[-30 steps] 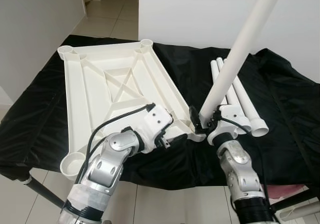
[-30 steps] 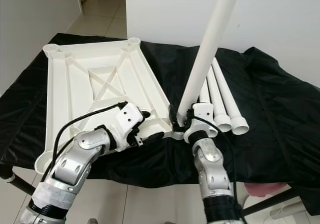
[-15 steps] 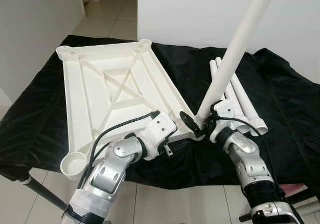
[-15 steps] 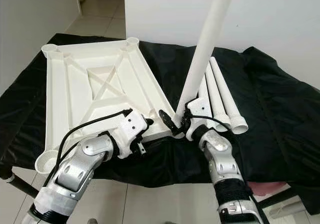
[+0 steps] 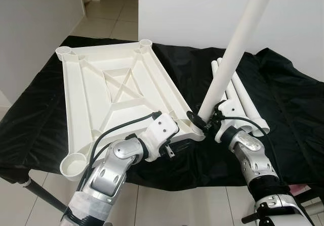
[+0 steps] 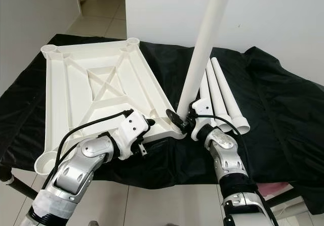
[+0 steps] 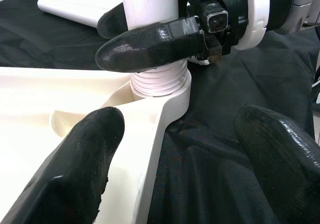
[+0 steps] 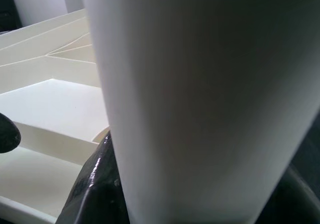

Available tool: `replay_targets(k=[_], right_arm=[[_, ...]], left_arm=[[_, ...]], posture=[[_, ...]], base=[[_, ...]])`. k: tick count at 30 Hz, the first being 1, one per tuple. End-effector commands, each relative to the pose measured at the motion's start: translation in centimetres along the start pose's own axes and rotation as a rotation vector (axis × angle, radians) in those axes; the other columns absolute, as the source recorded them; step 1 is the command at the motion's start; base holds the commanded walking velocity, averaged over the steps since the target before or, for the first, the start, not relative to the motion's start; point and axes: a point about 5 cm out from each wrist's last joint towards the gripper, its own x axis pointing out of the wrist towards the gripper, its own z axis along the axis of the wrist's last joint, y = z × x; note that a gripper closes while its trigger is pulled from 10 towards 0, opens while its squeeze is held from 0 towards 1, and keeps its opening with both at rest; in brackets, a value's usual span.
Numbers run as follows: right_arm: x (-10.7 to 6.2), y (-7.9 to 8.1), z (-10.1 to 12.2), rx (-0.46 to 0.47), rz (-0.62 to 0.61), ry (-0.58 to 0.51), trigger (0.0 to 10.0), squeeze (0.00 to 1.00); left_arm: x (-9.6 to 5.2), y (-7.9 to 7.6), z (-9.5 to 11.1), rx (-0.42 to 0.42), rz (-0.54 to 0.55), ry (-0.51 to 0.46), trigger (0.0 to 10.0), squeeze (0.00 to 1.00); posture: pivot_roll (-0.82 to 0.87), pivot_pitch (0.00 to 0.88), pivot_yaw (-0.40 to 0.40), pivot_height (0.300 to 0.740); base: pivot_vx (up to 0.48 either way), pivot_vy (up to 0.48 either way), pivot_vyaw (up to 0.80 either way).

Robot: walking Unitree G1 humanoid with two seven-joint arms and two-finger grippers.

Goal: Building children table

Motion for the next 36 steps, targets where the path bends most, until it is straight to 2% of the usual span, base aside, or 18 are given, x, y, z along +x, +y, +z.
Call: replay_targets(k=[1,3,4,14,15,17,18,21,22,23,24,25,26,28,29,30,31,36], right_arm=[[-0.1,0.3,-0.7,0.018,0.014,0.025,0.0,0.00],[-0.1,0.2,-0.8,0.026,-0.001,0.022,0.0,0.00],[-0.1,0.3,-0.8,0.030,-0.012,0.020,10.0,0.00],[0.1,0.5,-0.5,0.039,-0.104,0.011,10.0,0.00],[0.4,0.7,-0.6,0.042,-0.171,0.013,10.0,0.00],[0.4,0.7,-0.6,0.042,-0.171,0.013,10.0,0.00],[0.6,1.0,-0.6,0.053,-0.245,0.013,10.0,0.00],[0.8,1.2,-0.6,0.059,-0.313,0.021,10.0,0.00],[0.9,1.3,-0.6,0.086,-0.394,0.019,10.0,0.00],[0.9,1.3,-0.6,0.086,-0.394,0.019,10.0,0.00],[0.8,1.5,-0.5,0.104,-0.477,0.022,10.0,0.00],[0.8,1.5,-0.5,0.104,-0.477,0.022,10.0,0.00],[0.7,1.7,-0.5,0.136,-0.563,0.026,10.0,0.00],[0.7,1.7,-0.5,0.136,-0.563,0.026,10.0,0.00],[0.8,2.0,-0.4,0.162,-0.654,0.024,10.0,0.00],[0.8,2.0,-0.4,0.162,-0.654,0.024,10.0,0.00],[1.2,3.0,-0.4,0.216,-0.744,0.028,10.0,0.00],[1.7,3.9,-0.2,0.210,-0.711,0.028,10.0,0.00]], left_arm=[[0.0,0.1,-0.1,0.000,0.052,0.012,10.0,0.00],[0.1,0.1,-0.1,0.001,0.052,0.011,10.0,0.00],[0.1,0.2,-0.1,0.002,0.053,0.011,10.0,0.00],[0.2,0.3,0.1,-0.001,0.060,0.008,10.0,0.00],[0.2,0.4,0.1,-0.002,0.062,0.007,10.0,0.00],[0.2,0.4,0.1,-0.002,0.062,0.007,10.0,0.00],[0.2,0.4,0.1,-0.004,0.065,0.006,10.0,0.00],[0.2,0.4,0.1,-0.004,0.068,0.005,10.0,0.00],[0.2,0.4,0.1,-0.006,0.070,0.003,10.0,0.00],[0.2,0.4,0.1,-0.006,0.070,0.003,10.0,0.00],[0.2,0.5,0.1,-0.009,0.075,0.002,10.0,0.00],[0.2,0.5,0.1,-0.009,0.075,0.002,10.0,0.00],[0.2,0.5,0.1,-0.011,0.079,0.000,10.0,0.00],[0.2,0.5,0.1,-0.011,0.079,0.000,10.0,0.00],[0.2,0.6,0.1,-0.012,0.080,-0.002,10.0,0.00],[0.2,0.6,0.1,-0.012,0.080,-0.002,10.0,0.00],[0.3,0.6,0.3,-0.011,0.076,-0.006,10.0,0.00],[0.3,0.7,0.3,-0.002,0.065,-0.003,10.0,0.00]], posture=[[0.02,0.000,-0.065,0.740],[0.02,0.000,-0.065,0.740],[0.01,0.000,-0.066,0.740],[0.00,0.000,-0.061,0.740],[0.00,0.000,-0.062,0.740],[0.00,0.000,-0.062,0.740],[0.00,0.000,-0.063,0.740],[0.00,0.000,-0.067,0.740],[0.00,0.000,-0.071,0.740],[0.00,0.000,-0.071,0.740],[0.00,0.000,-0.073,0.740],[0.00,0.000,-0.073,0.740],[0.00,0.000,-0.072,0.740],[0.00,0.000,-0.072,0.740],[0.00,0.000,-0.070,0.740],[0.00,0.000,-0.070,0.740],[0.00,0.000,-0.058,0.740],[0.00,0.000,-0.051,0.740]], base=[[0.000,0.000,0.00],[0.000,0.000,0.00],[0.000,0.000,0.00],[0.000,0.000,0.00],[0.000,0.000,0.00],[0.000,0.000,0.00],[0.000,0.000,0.00],[0.000,0.000,0.00],[0.000,0.000,0.00],[0.000,0.000,0.00],[0.000,0.000,0.00],[0.000,0.000,0.00],[0.000,0.000,0.00],[0.000,0.000,0.00],[0.000,0.000,0.00],[0.000,0.000,0.00],[0.000,0.000,0.00],[0.000,0.000,0.00]])
